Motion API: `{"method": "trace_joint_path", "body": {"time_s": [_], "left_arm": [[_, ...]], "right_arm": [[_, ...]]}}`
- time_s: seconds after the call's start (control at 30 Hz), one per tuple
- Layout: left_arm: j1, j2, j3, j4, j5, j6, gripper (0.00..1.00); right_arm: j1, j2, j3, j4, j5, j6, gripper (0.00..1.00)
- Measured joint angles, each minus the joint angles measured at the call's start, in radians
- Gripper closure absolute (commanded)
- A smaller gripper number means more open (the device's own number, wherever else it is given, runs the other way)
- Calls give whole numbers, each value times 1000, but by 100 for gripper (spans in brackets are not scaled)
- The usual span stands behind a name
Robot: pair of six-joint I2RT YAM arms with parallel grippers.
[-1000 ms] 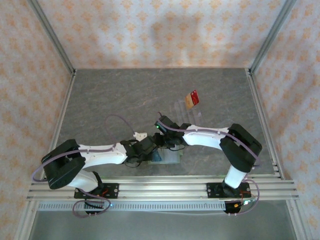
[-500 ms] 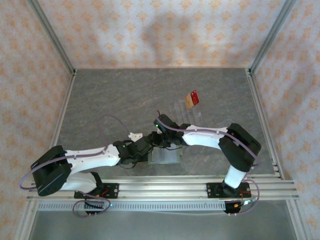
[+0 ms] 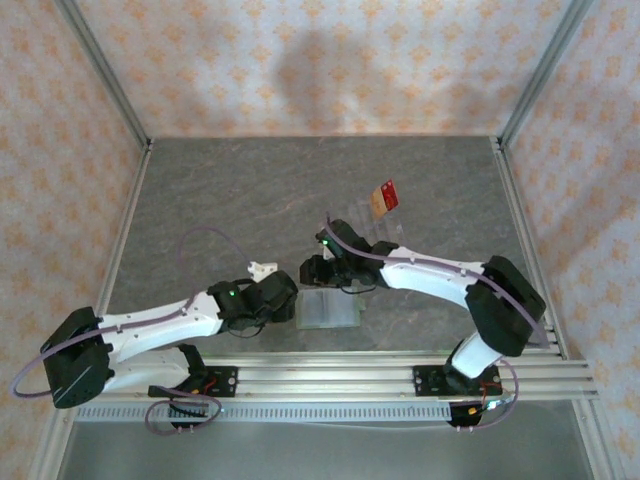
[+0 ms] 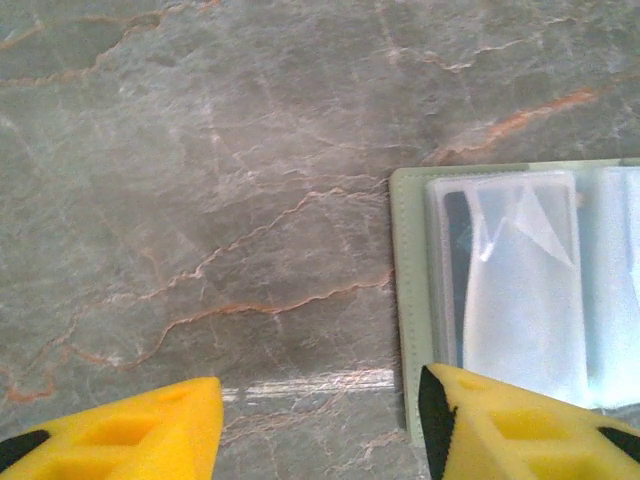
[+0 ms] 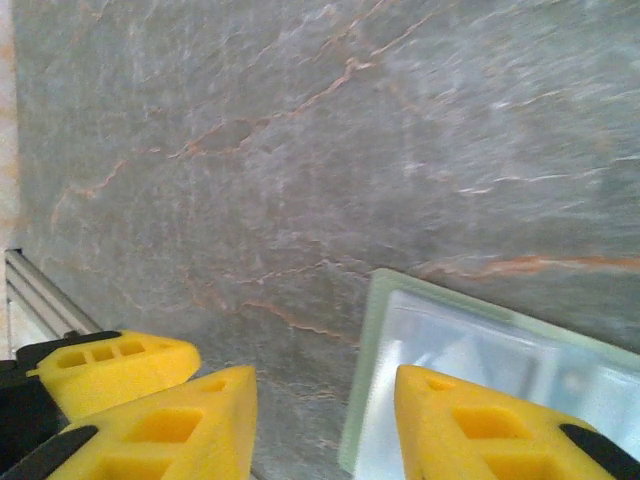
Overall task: Put the credit cards into the card holder
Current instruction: Flip over the card slot in the card holder, then pick up the credit card from the storage box.
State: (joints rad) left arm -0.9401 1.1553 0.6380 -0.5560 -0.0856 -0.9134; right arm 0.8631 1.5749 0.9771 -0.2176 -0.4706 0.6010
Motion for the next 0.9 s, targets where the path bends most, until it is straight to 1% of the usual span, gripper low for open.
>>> {"method": "trace_joint_path", "body": {"time_s": [0.1,0.17,0.23,0.37,0.53,0.67,0.77,0.9], "left_arm": [[0,39,46,-1,4,30,39],[0,84,86,0,9,53,40],[-1,138,126,6,16,76,41],[-1,253,179,33,26,108,46],[-1,388,203,57,27,130,51],[-3,433,212,83,28,130,55],[-3,452,223,104,28,130,59],[-3,460,230,117,27,130,60]], "right_arm": [[-21,-24,-35,-18,37,-10,81],[-24,-40,-89,-24,58,-7,87],[-24,-49,-156,-31,73,-3,89],[-25,-51,-253,-37,94,12,90],[-53,-63,-265,-26,121,16,89],[-80,-63,-264,-26,138,15,89],[-90,-60,-257,-26,142,6,82],[-93,-61,-227,-57,162,-24,72]]}}
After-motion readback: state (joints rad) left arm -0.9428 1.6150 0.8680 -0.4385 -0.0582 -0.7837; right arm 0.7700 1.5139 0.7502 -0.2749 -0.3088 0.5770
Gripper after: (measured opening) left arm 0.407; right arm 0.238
